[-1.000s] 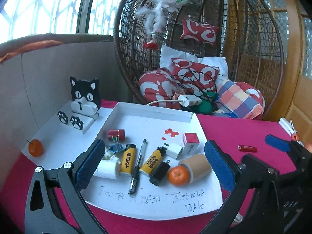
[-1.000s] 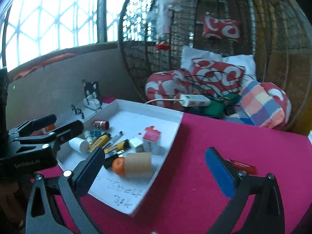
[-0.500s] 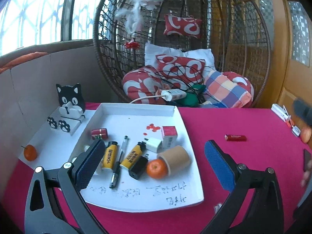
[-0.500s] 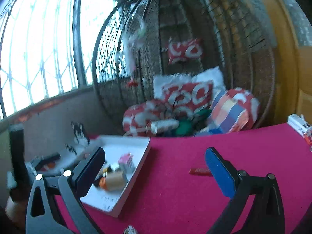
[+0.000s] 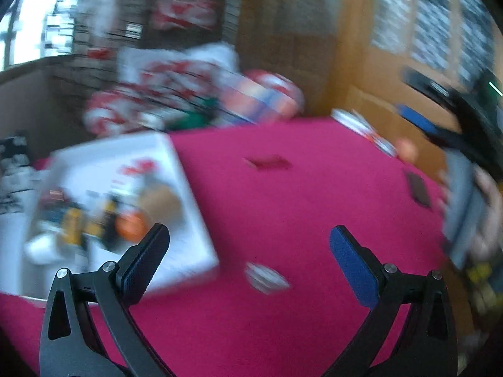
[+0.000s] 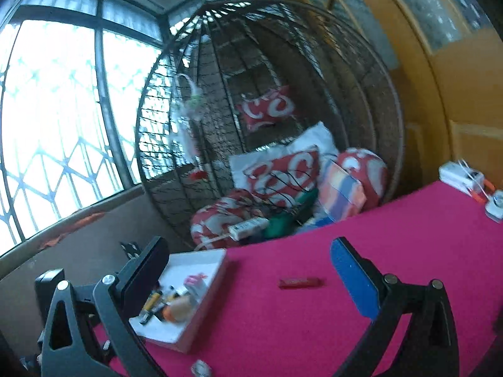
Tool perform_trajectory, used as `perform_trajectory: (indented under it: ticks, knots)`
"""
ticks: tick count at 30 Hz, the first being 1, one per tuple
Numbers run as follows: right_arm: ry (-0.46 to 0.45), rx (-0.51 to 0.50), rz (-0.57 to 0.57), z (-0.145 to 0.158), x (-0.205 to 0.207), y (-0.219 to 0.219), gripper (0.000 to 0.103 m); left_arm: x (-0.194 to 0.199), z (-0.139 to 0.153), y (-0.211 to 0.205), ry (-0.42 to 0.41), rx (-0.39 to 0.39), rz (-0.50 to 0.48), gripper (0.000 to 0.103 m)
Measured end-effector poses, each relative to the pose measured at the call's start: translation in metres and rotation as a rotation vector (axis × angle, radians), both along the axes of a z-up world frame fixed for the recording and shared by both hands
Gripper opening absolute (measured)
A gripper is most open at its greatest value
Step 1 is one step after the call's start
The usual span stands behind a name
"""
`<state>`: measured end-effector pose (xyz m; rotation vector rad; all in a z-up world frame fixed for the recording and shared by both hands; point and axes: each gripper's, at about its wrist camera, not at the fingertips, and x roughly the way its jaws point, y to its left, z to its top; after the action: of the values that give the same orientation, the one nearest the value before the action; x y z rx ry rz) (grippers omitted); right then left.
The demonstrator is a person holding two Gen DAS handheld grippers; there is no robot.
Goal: Organize rigid objects
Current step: 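Move both open tools away from the tray toward the remaining table items, then grasp the clear cartoon sticker with the left tool while the right tool grasps the red lighter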
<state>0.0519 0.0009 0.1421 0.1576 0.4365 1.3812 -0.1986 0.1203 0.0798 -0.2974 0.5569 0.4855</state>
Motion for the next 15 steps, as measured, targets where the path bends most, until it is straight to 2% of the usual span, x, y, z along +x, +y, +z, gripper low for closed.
perform_trajectory:
  ticks: [1, 4, 6, 9, 12, 15]
  knots:
    - [0.021, -0.013, -0.002, -0.006, 0.004, 0.000, 0.103, 0.007, -0.008, -0.012, 0.029, -0.003, -0.061, 0.103]
    - [0.042, -0.041, -0.021, -0.016, 0.008, -0.002, 0.103, 0.024, -0.030, -0.032, 0.113, 0.004, -0.124, 0.103]
    - [0.044, -0.054, -0.027, -0.021, 0.009, -0.003, 0.103, 0.034, -0.043, -0.032, 0.153, -0.021, -0.115, 0.103]
    - [0.004, -0.089, -0.045, -0.028, 0.008, -0.002, 0.103, 0.044, -0.057, -0.024, 0.166, -0.096, -0.097, 0.103]
    - [0.001, -0.131, -0.054, -0.037, 0.011, 0.001, 0.103, 0.050, -0.068, -0.022, 0.194, -0.123, -0.103, 0.099]
    - [0.018, -0.179, -0.066, -0.048, 0.020, 0.008, 0.103, 0.062, -0.073, -0.020, 0.220, -0.118, -0.125, 0.099]
